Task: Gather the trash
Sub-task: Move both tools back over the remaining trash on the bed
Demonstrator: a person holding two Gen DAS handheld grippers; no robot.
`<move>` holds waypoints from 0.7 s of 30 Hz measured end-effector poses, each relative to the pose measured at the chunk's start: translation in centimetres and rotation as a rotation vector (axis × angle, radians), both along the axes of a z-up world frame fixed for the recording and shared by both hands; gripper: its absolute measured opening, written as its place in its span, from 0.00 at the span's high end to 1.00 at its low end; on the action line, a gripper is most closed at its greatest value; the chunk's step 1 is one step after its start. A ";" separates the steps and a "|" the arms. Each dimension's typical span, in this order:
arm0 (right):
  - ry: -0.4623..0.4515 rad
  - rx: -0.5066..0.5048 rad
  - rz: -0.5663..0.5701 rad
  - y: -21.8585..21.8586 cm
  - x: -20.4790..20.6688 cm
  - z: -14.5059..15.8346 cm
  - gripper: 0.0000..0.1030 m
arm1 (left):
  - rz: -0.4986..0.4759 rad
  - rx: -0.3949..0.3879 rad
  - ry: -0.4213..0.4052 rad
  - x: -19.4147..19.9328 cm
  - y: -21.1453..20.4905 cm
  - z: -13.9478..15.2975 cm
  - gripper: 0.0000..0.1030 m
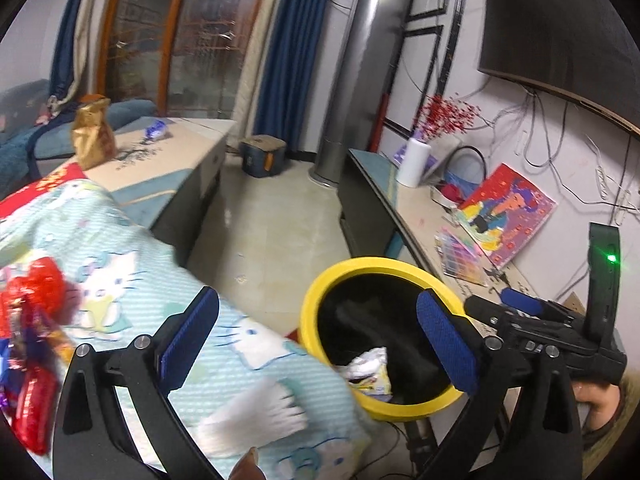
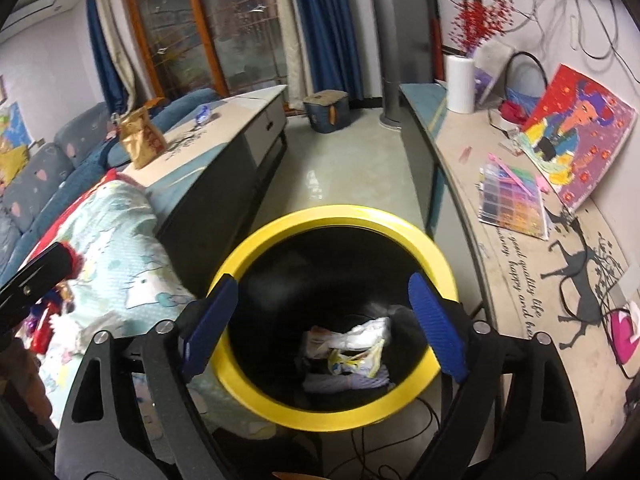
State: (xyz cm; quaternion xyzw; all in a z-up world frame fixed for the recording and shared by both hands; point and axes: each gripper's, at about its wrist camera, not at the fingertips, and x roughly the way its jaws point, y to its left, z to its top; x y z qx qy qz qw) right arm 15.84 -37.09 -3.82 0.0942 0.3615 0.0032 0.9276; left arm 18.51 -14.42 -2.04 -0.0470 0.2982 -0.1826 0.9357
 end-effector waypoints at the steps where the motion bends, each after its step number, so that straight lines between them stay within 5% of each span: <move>1: -0.003 -0.001 0.011 0.4 -0.1 0.1 0.22 | 0.011 0.000 -0.003 0.0 0.3 0.1 0.06; 21: -0.051 0.019 0.239 9.3 -1.8 2.0 0.21 | 0.270 -0.001 -0.046 -2.5 10.4 1.0 0.06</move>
